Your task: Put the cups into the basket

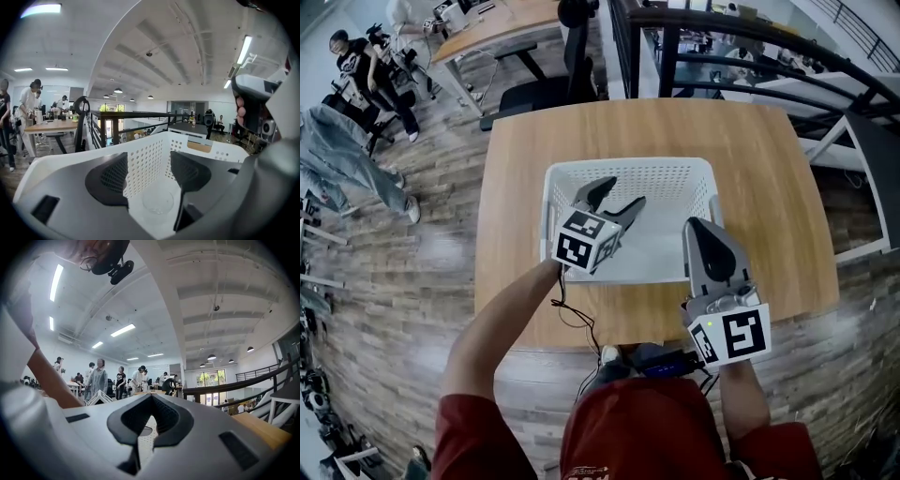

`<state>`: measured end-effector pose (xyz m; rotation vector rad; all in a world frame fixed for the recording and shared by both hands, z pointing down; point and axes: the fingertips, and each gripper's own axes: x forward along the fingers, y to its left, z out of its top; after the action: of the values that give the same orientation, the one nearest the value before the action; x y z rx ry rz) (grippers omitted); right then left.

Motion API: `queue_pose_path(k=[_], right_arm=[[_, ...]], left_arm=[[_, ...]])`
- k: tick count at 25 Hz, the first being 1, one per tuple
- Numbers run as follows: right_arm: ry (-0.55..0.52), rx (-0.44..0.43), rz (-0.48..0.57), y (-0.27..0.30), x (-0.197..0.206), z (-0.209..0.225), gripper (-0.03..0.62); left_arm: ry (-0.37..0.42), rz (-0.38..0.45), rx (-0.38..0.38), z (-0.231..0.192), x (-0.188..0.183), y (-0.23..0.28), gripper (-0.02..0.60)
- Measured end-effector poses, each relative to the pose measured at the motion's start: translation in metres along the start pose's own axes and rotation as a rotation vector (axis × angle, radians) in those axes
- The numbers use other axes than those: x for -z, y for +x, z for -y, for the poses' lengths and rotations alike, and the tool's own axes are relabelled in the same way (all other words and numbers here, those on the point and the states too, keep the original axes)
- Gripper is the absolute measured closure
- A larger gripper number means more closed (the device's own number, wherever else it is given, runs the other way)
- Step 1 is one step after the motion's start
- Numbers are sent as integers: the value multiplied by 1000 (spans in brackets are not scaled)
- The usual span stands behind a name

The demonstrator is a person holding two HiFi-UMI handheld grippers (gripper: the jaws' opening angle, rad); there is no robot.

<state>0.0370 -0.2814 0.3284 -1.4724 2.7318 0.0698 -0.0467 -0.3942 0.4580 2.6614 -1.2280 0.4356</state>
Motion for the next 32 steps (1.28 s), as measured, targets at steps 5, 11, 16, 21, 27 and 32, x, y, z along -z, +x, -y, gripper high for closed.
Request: queue_pose_path(k=[5, 11, 16, 21, 27, 32], right_arm=[[3, 4, -1, -3, 2, 0, 583], [1, 7, -4, -3, 3, -1, 583], [-6, 11, -9, -4, 5, -1, 583], [-10, 14, -9, 0, 5, -2, 583], [-14, 16, -5, 2, 4, -2, 583], [-17, 16, -5, 1, 1, -2, 583]], left_arm=[[-25, 44, -27, -9, -15, -5, 296], [-34, 80, -51, -14, -24, -11, 296], [-29, 108, -76, -12, -30, -16, 337], [-42, 167, -140, -20, -40, -26, 413], [-61, 224, -264, -36, -50, -42, 554], [-47, 237, -328, -39, -54, -52, 575]])
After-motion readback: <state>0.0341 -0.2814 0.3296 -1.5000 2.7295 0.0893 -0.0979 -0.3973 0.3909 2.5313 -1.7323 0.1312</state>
